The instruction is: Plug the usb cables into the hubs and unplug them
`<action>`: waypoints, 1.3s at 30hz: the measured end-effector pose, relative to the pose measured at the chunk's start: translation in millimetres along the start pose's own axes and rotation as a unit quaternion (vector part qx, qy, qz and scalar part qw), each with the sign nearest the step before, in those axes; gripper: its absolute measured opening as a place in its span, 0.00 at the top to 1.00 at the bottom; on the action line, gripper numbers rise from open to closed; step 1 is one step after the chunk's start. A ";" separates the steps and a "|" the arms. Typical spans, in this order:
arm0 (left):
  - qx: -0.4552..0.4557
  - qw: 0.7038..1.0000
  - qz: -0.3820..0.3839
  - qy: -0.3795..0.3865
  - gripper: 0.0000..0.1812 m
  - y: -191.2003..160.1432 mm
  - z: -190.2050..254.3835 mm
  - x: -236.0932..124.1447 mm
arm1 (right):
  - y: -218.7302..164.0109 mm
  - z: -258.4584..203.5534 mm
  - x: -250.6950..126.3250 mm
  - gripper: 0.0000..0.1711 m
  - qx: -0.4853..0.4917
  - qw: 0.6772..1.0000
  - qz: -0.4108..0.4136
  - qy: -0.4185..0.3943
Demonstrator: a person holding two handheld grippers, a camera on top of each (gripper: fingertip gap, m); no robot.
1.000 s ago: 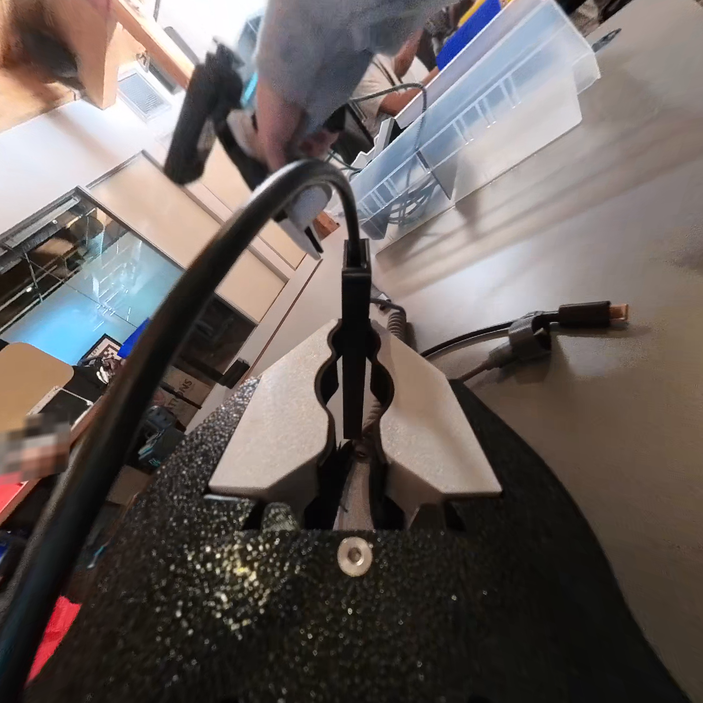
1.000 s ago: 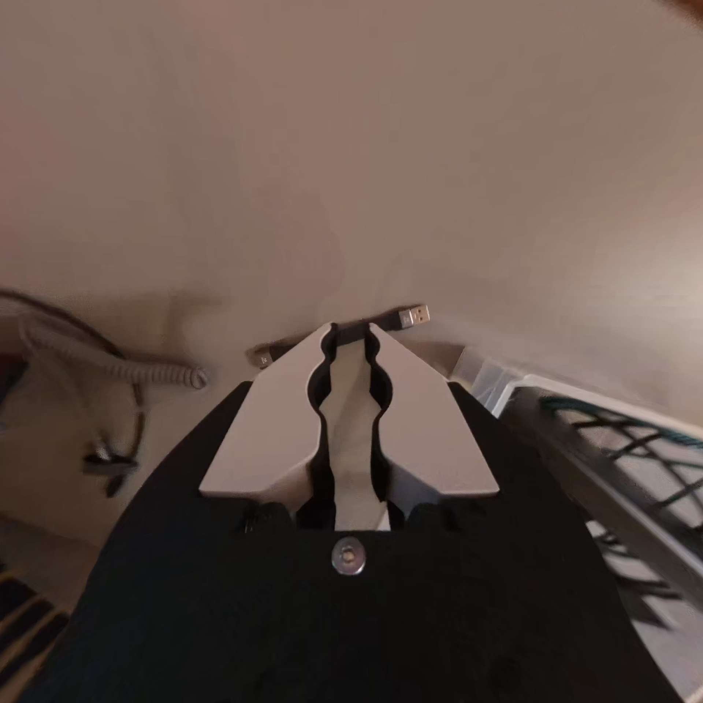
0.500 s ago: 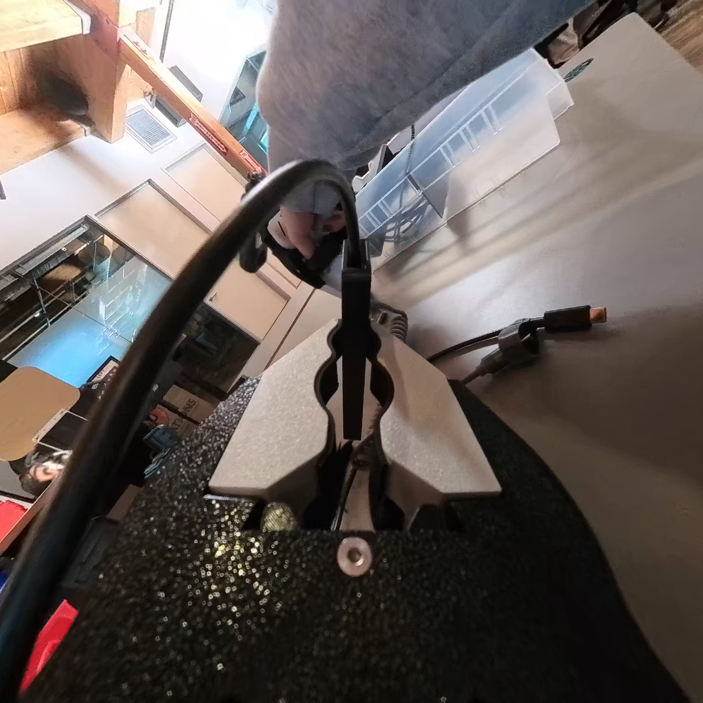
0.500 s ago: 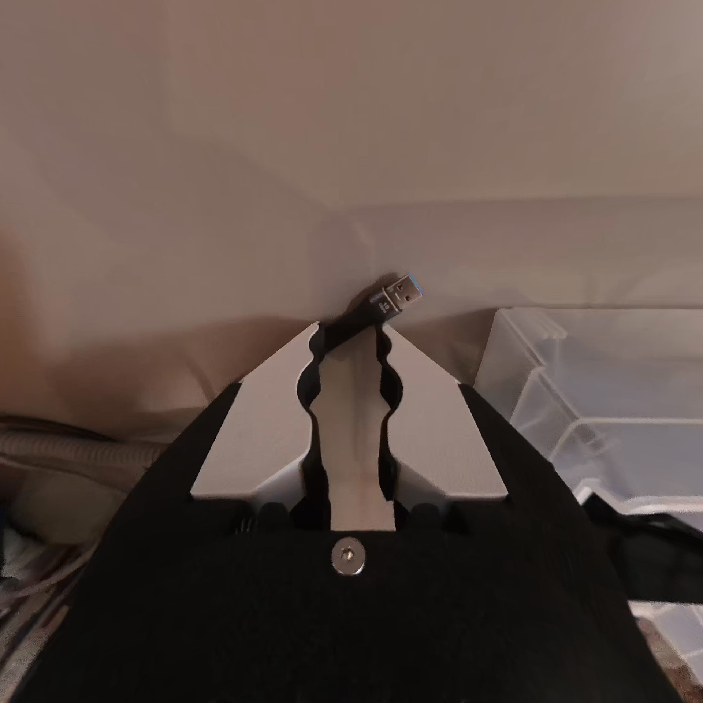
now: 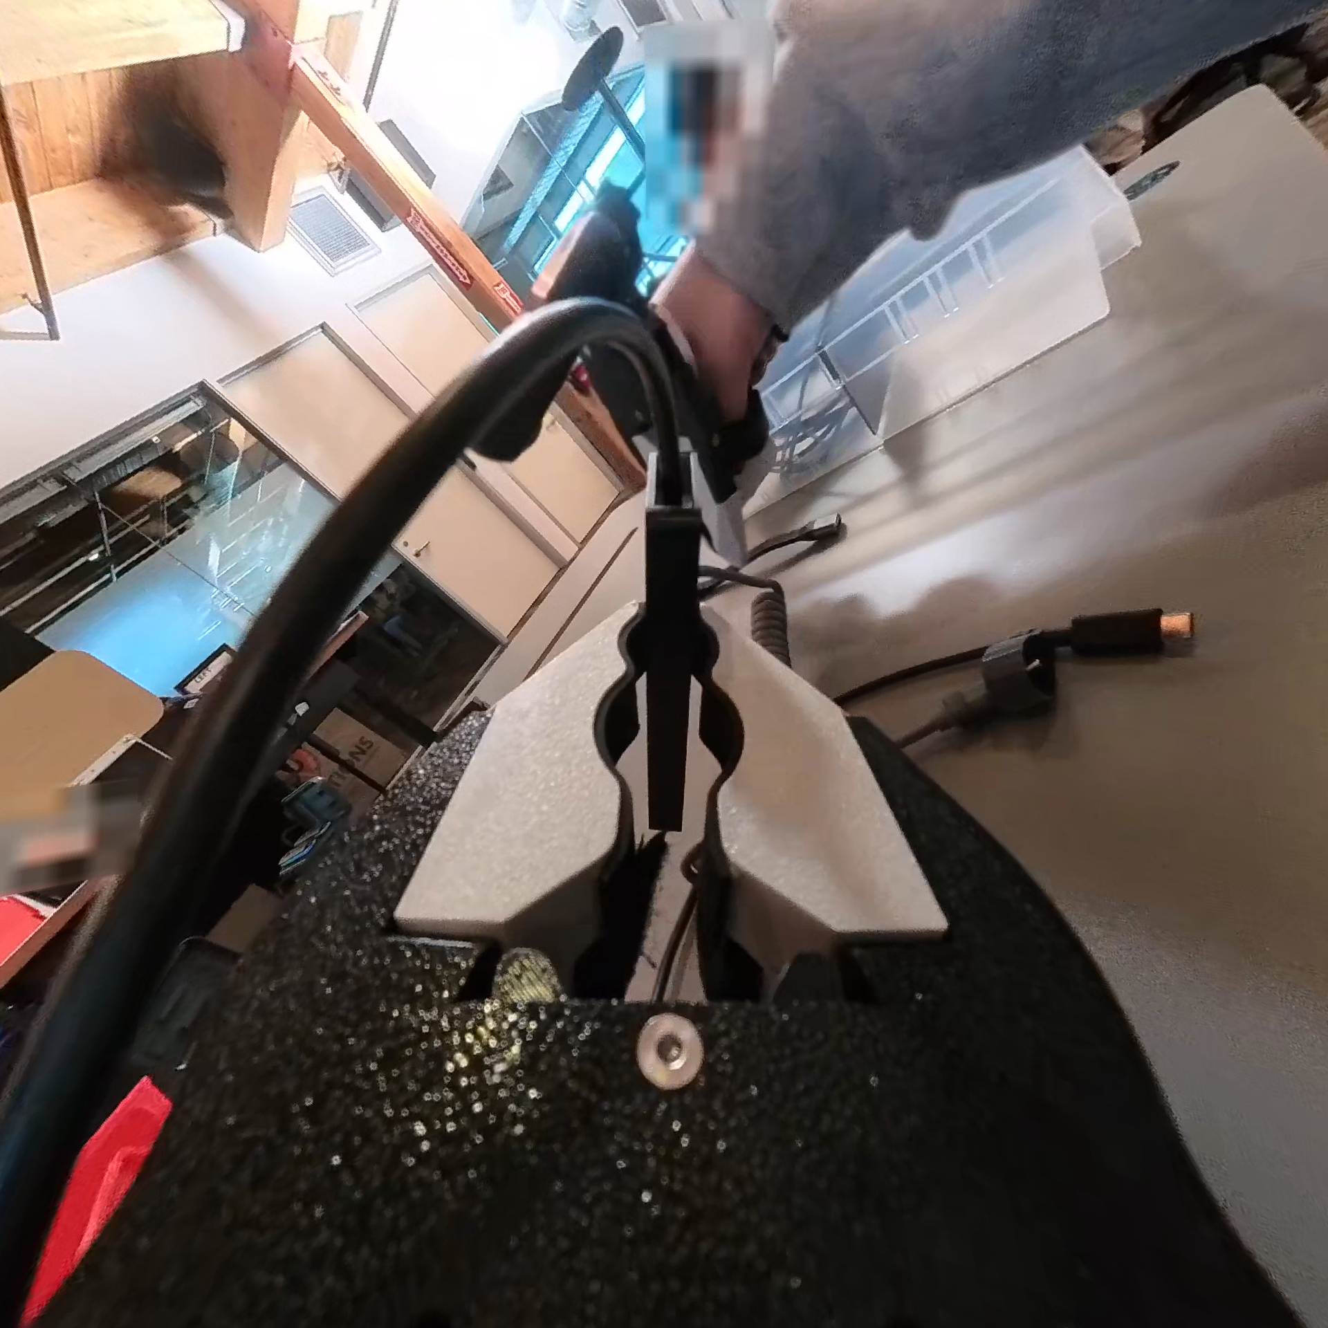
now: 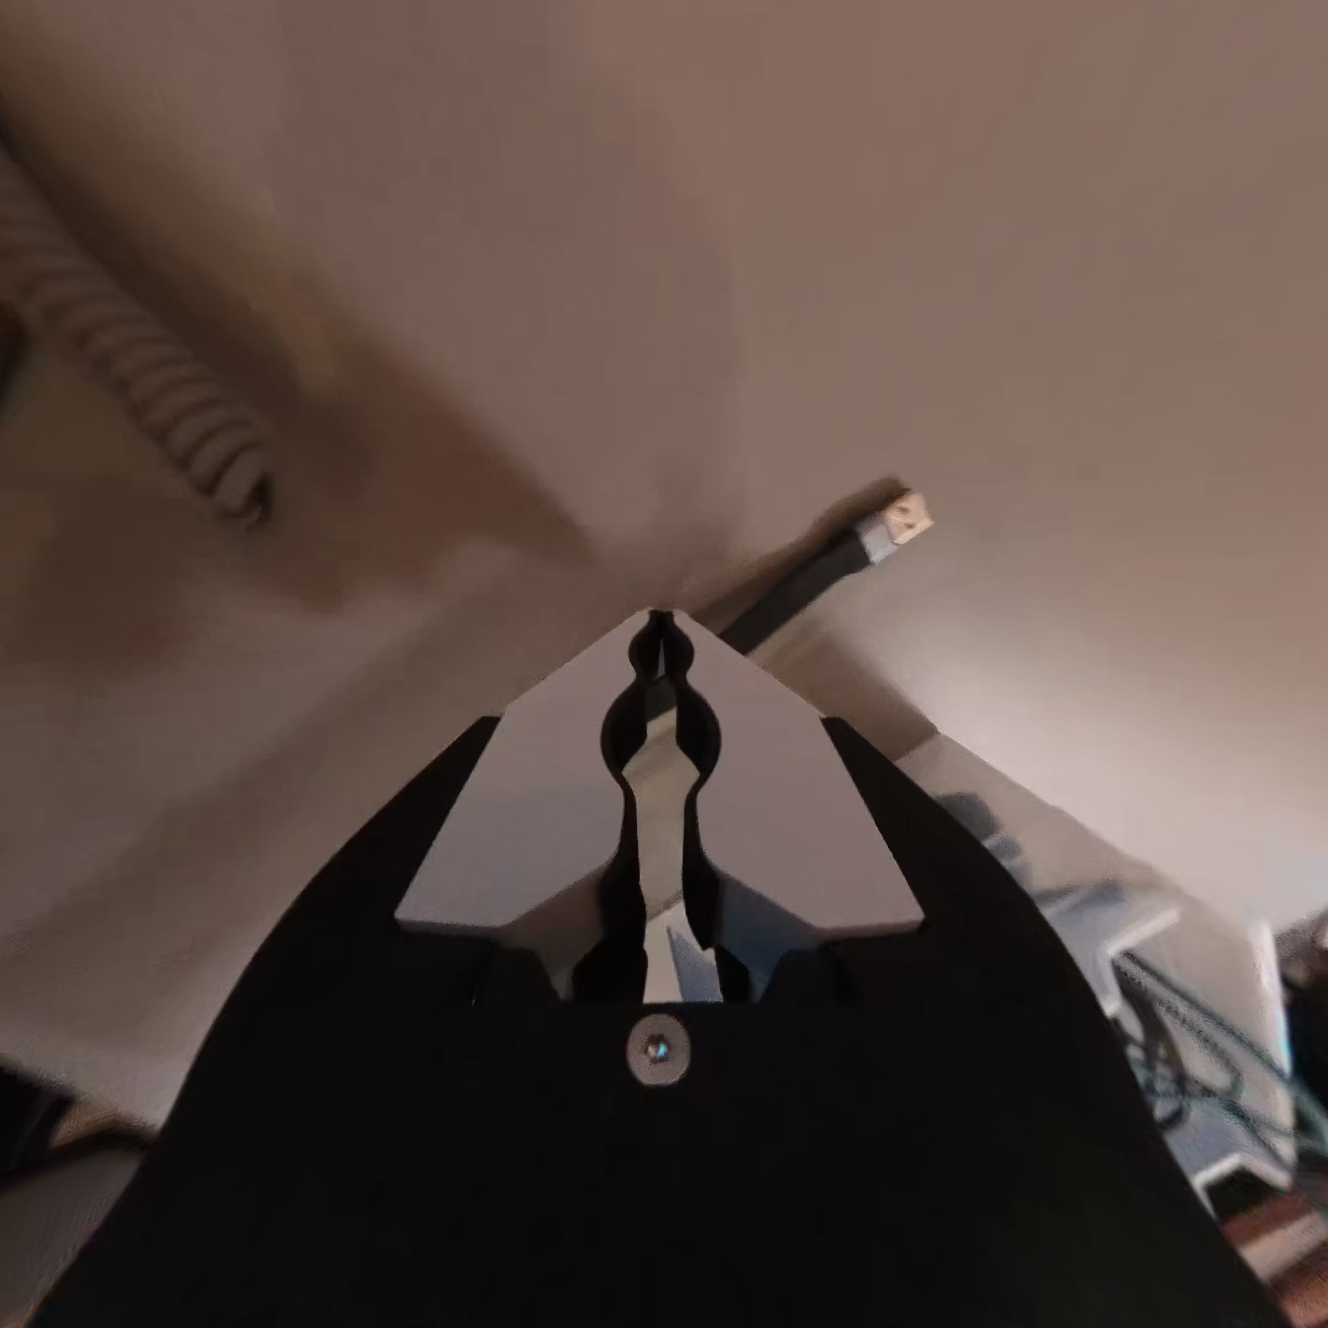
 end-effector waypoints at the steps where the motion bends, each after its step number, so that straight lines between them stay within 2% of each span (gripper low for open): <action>1: 0.000 1.000 0.002 0.000 0.96 0.5 0.0 -0.3 | -0.6 -0.1 -2.1 1.00 0.032 0.999 0.031 -0.031; 4: 0.007 1.000 0.005 -0.004 0.96 2.6 2.2 -0.2 | -8.9 12.3 0.6 0.91 0.181 0.970 0.129 -0.099; 5: 0.011 1.000 0.004 -0.007 0.96 2.9 3.3 0.2 | -13.0 16.7 6.4 0.86 0.218 0.960 0.141 -0.105; 8: 0.018 1.000 0.002 -0.015 0.96 2.7 6.2 1.6 | -20.7 27.9 25.0 0.81 0.300 0.933 0.163 -0.111; 11: 0.019 1.000 0.000 -0.015 0.96 1.9 5.9 1.6 | -21.9 34.9 34.5 0.83 0.353 0.911 0.192 -0.093; 13: 0.018 1.000 -0.003 -0.010 0.96 1.1 4.5 1.1 | -22.0 34.5 36.3 0.88 0.366 0.905 0.204 -0.077; 15: 0.016 1.000 -0.003 -0.006 0.96 0.5 2.8 0.5 | -22.2 30.9 37.4 0.92 0.355 0.906 0.218 -0.078; 18: 0.012 1.000 0.000 0.001 0.96 0.3 0.0 -1.3 | -21.4 21.5 34.4 0.92 0.301 0.921 0.237 -0.067; 21: -0.018 0.999 0.029 0.010 0.96 3.2 -6.2 -6.5 | -16.3 -3.2 13.6 0.93 0.221 0.916 0.335 -0.016; 23: -0.043 0.997 0.061 0.019 0.96 7.0 -11.5 -12.2 | -16.0 -23.4 -6.2 0.93 0.170 0.899 0.403 0.003; 26: -0.066 0.994 0.084 0.030 0.96 8.9 -18.0 -17.6 | -19.8 -54.9 -34.2 0.92 0.100 0.856 0.504 0.054; 29: -0.085 0.991 0.098 0.030 0.96 9.0 -20.8 -19.6 | -27.7 -77.2 -52.3 0.92 0.045 0.821 0.564 0.072; 32: -0.110 0.986 0.121 0.020 0.96 9.3 -23.2 -21.5 | -34.2 -89.6 -62.6 0.92 0.016 0.804 0.590 0.075; 39: -0.199 0.962 0.184 -0.029 0.96 7.9 -29.3 -24.0 | -33.7 -109.0 -92.2 0.93 -0.024 0.802 0.595 0.041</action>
Point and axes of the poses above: each gripper's, where its closed fingertips meet, x out along the fingers, y out of its top, z = x × y across the jaws, the point moved 10 cm from there along -x, back along the fingers, and after that the axes turned 2 degrees about z, right-handed, at the moved point
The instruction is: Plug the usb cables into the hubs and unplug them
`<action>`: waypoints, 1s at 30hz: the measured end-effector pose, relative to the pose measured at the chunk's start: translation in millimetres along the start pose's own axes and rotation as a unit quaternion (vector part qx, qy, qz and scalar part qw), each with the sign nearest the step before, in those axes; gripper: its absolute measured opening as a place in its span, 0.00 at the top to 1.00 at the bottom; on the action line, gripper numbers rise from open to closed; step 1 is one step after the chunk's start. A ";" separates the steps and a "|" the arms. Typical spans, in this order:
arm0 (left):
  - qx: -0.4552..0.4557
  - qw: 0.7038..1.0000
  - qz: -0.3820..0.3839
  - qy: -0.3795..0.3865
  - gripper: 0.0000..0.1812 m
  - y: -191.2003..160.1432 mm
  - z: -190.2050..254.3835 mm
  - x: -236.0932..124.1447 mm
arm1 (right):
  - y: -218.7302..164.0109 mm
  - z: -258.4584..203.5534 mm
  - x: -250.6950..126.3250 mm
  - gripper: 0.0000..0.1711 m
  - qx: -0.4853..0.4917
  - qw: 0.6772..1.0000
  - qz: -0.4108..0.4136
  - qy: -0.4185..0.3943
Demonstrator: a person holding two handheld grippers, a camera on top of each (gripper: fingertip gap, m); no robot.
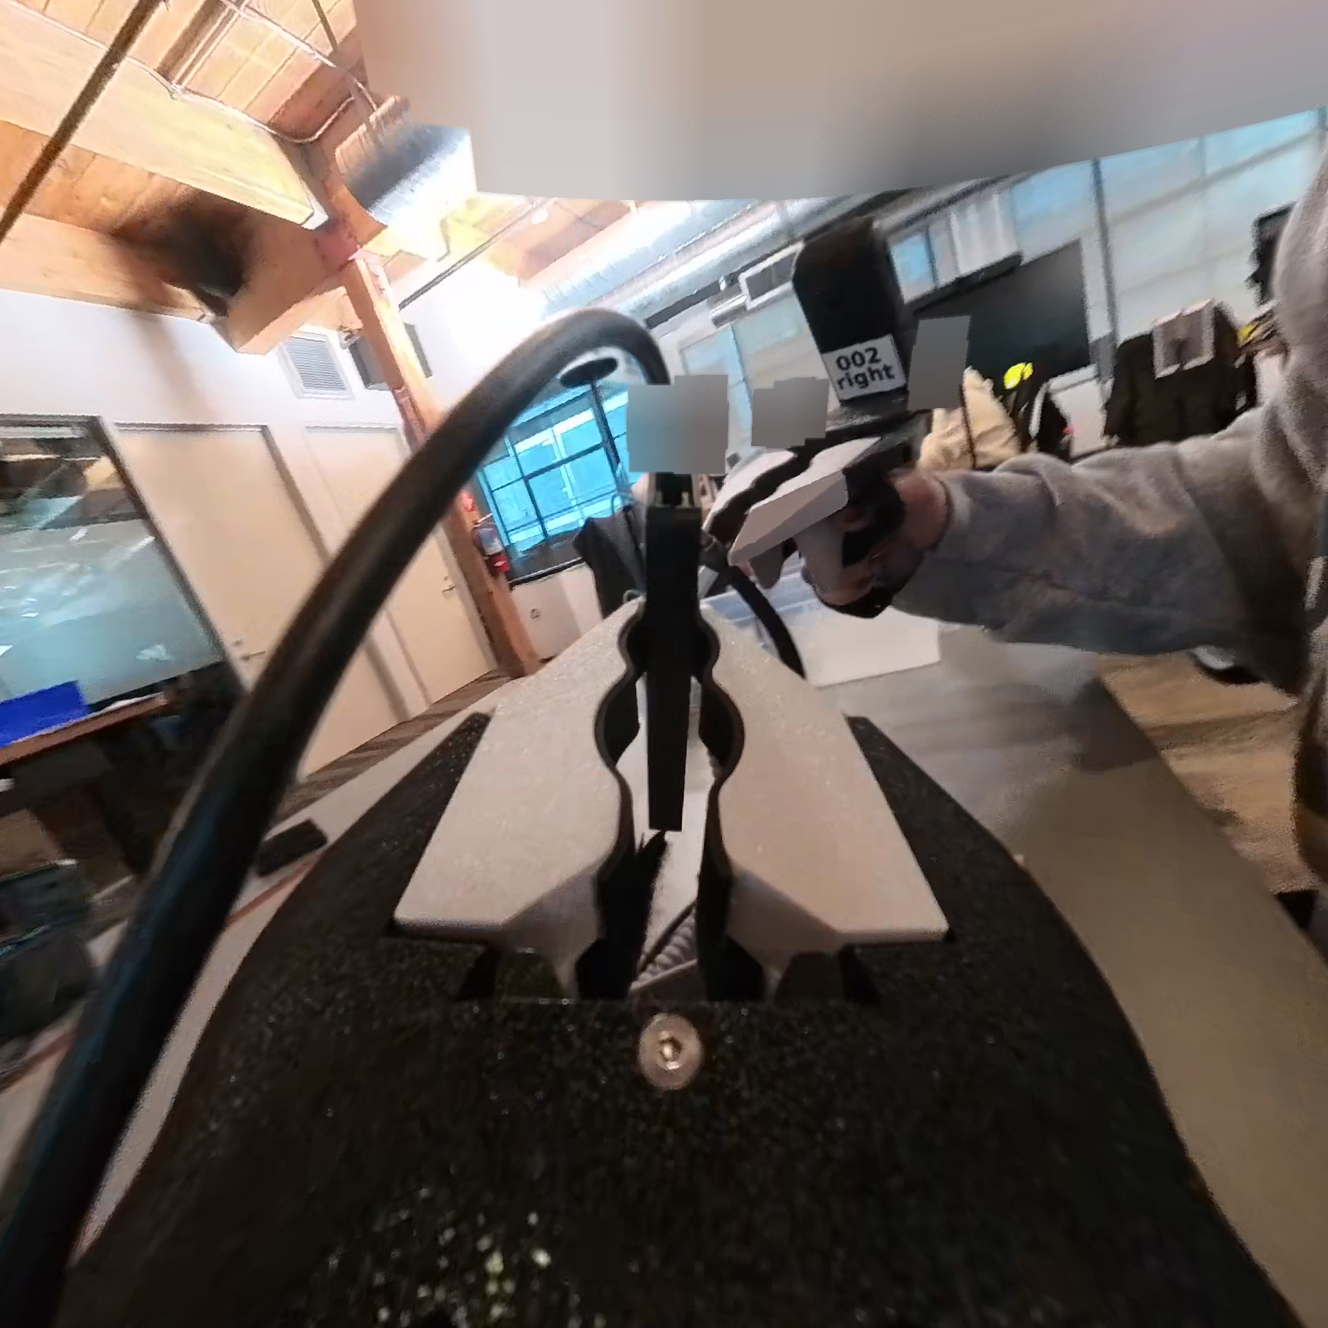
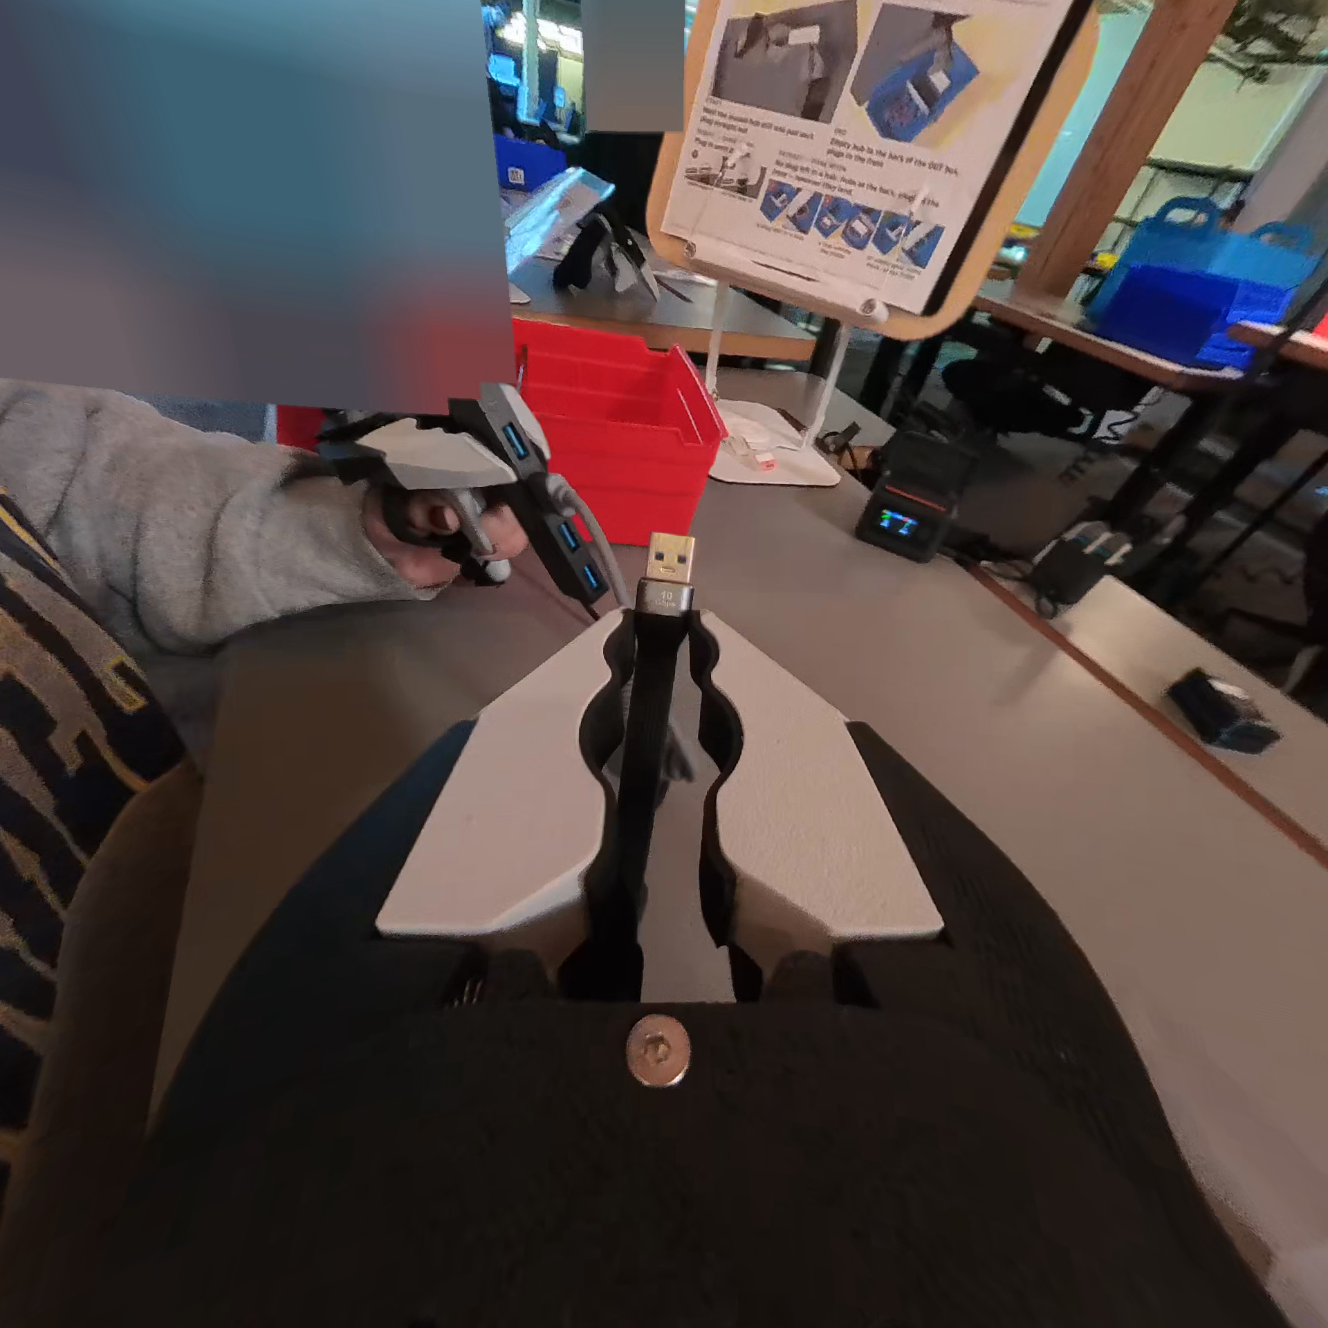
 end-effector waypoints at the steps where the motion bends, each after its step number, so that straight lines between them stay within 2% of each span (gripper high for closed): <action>1: -0.014 1.000 0.011 -0.006 0.96 0.3 -0.9 -0.5 | 5.0 -3.5 1.1 0.93 -0.012 1.000 -0.009 -0.004; 7: -0.084 0.994 0.058 -0.038 0.96 1.8 -5.6 -3.2 | 32.2 -29.7 11.9 0.93 -0.102 0.994 -0.037 -0.010; 10: -0.077 0.995 0.048 -0.041 0.96 0.6 -4.9 -2.2 | 37.4 -38.0 17.4 0.92 -0.136 0.989 -0.057 -0.005; 15: -0.064 0.996 0.034 -0.049 0.96 -0.4 -1.8 0.1 | 36.2 -39.1 20.0 0.92 -0.136 0.989 -0.064 0.011; 30: -0.055 0.997 0.016 -0.056 0.96 -2.2 1.2 3.2 | 36.2 -50.8 26.7 0.92 -0.210 0.973 -0.098 0.001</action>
Point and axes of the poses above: each gripper's, where its closed fingertips meet, x out along the fingers, y out of its top, z = x × y across the jaws, the point moved 10 cm from there along -x, back along the fingers, and after that the axes turned 2 degrees about z, right-handed, at the moved point
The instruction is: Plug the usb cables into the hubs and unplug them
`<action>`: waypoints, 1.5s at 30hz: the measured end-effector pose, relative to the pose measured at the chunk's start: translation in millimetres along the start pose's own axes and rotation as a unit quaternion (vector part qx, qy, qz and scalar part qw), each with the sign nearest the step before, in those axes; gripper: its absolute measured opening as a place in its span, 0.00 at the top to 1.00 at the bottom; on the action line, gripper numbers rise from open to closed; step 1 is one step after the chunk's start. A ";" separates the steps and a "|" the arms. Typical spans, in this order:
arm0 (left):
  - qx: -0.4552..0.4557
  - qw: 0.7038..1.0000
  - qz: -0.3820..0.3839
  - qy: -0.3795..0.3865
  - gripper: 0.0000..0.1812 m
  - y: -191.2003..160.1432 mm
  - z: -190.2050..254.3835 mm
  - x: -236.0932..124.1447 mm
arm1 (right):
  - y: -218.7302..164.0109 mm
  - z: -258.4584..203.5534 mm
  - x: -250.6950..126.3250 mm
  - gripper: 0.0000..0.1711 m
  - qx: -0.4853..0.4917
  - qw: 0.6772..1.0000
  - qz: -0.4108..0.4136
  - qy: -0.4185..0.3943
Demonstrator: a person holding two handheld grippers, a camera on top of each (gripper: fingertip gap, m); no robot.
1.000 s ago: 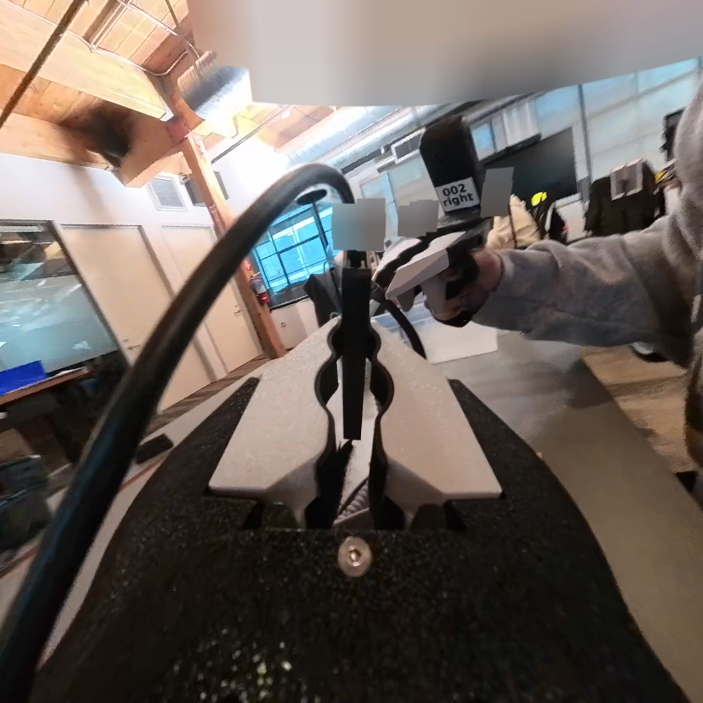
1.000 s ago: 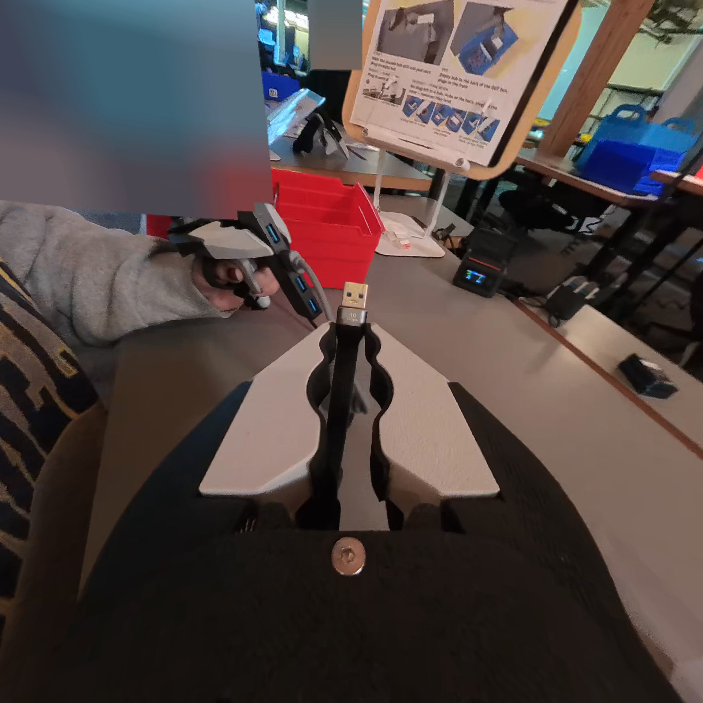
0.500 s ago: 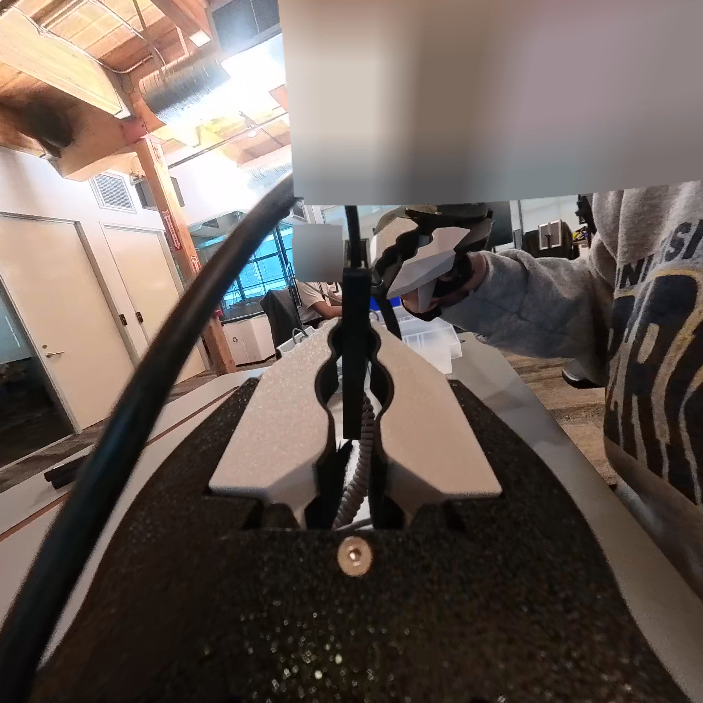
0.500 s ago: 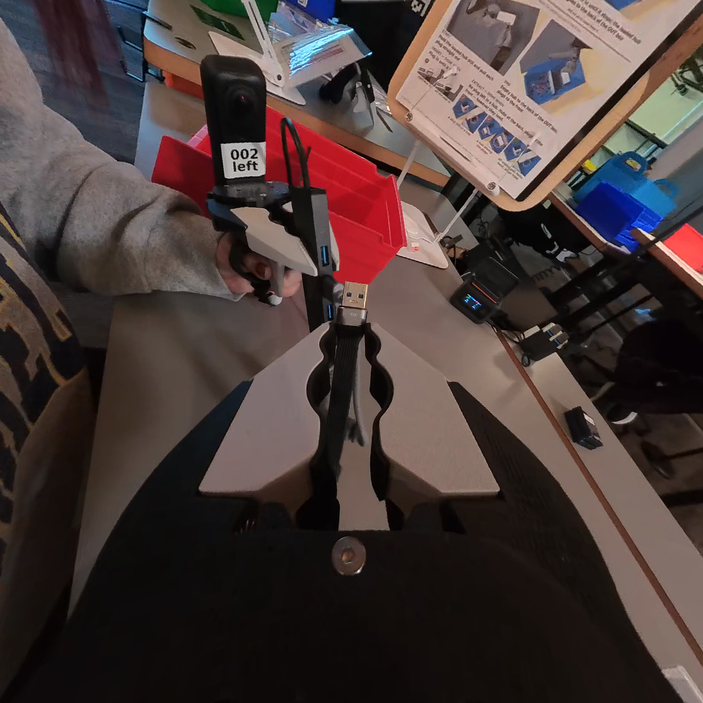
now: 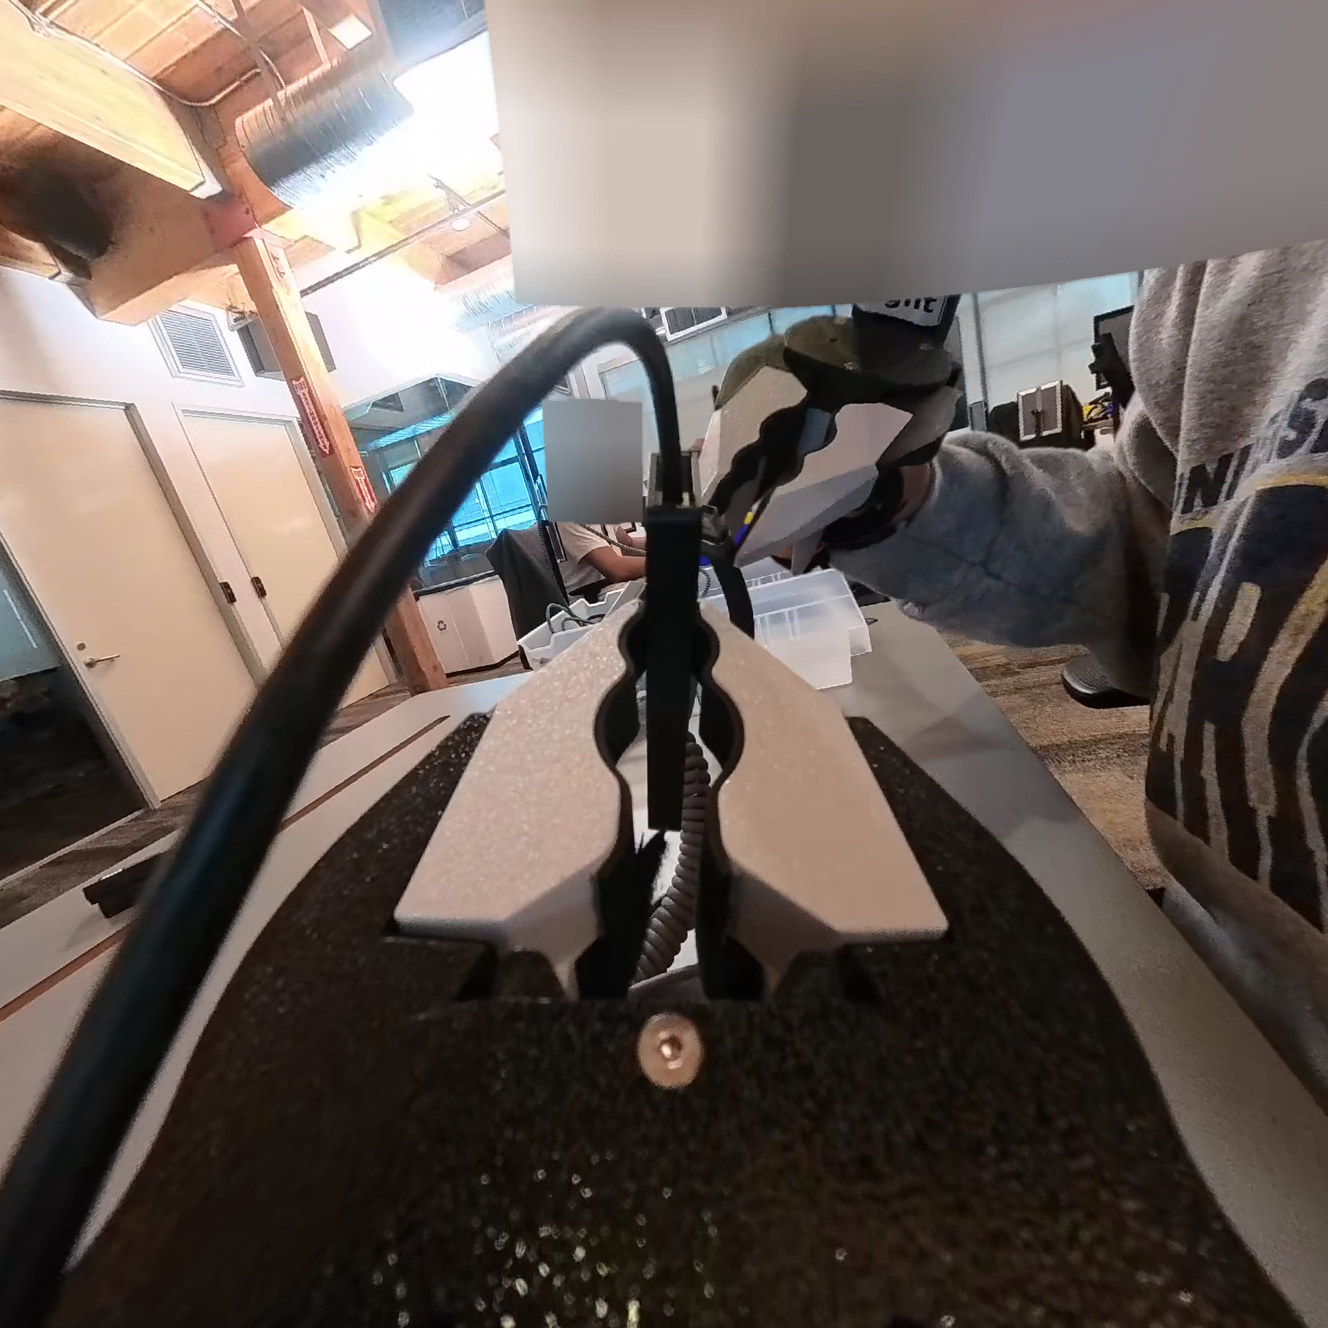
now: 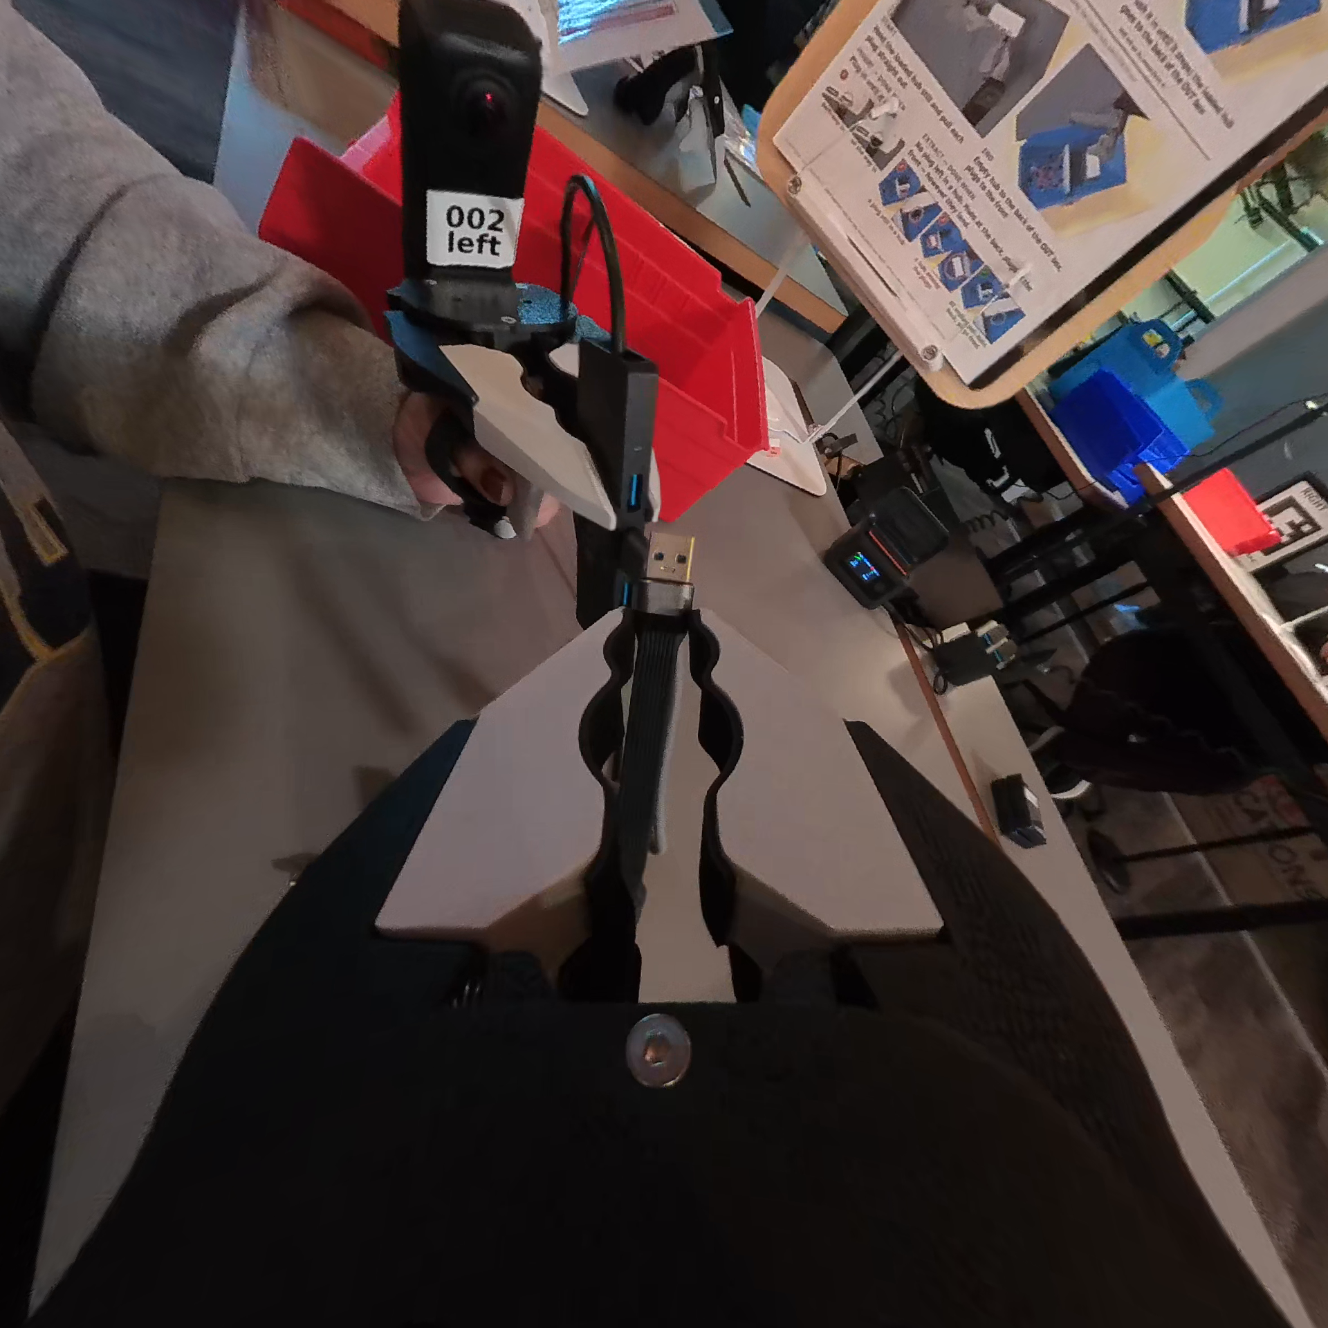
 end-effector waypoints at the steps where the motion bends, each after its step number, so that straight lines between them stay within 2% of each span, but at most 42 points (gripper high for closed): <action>1: 0.000 1.000 -0.002 -0.001 0.96 -0.2 0.2 0.4 | 1.6 -0.7 0.6 0.92 -0.009 1.000 -0.003 -0.001; 4: -0.016 1.000 -0.014 0.006 0.96 -1.0 -0.3 2.3 | 4.6 -2.7 2.5 0.92 -0.070 0.997 -0.020 -0.028; 6: -0.057 0.998 -0.026 0.032 0.96 -1.8 -3.3 5.5 | 6.8 -4.6 3.4 0.93 -0.159 0.984 -0.051 -0.068; 8: -0.106 0.992 -0.039 0.047 0.96 -2.3 -5.2 10.9 | 10.3 -4.5 3.8 0.93 -0.260 0.956 -0.091 -0.106; 11: -0.192 0.981 -0.025 0.034 0.96 -2.9 -3.9 20.1 | 11.9 -3.5 10.6 0.93 -0.379 0.904 -0.156 -0.120; 15: -0.264 0.964 -0.012 0.038 0.96 -10.0 -4.3 24.7 | 8.1 -8.9 22.9 0.92 -0.453 0.864 -0.200 -0.093; 22: -0.274 0.961 -0.020 0.029 0.96 -12.6 -3.8 25.7 | 11.0 -8.4 22.9 0.93 -0.458 0.864 -0.198 -0.060; 32: -0.254 0.966 -0.044 0.026 0.96 -13.9 -0.8 28.4 | 10.4 -12.6 25.4 0.93 -0.491 0.845 -0.209 -0.034; 38: -0.260 0.963 -0.070 0.013 0.96 -17.0 -0.2 29.0 | 7.2 -13.4 21.0 0.93 -0.473 0.861 -0.186 -0.007; 42: -0.295 0.952 -0.070 -0.034 0.96 -21.6 2.5 32.8 | -0.7 -11.3 21.3 0.93 -0.458 0.869 -0.186 0.006; 45: -0.255 0.961 -0.102 -0.030 0.96 -23.5 12.9 41.5 | -7.6 -12.4 24.0 0.93 -0.450 0.872 -0.189 0.025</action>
Point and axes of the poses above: each gripper's, where its closed fingertips meet, x out along the fingers, y out of its top, z = x × y across the jaws, the point moved 10 cm from there along -x, back along the fingers, and after that the axes turned 2 degrees about z, right-handed, at the moved point
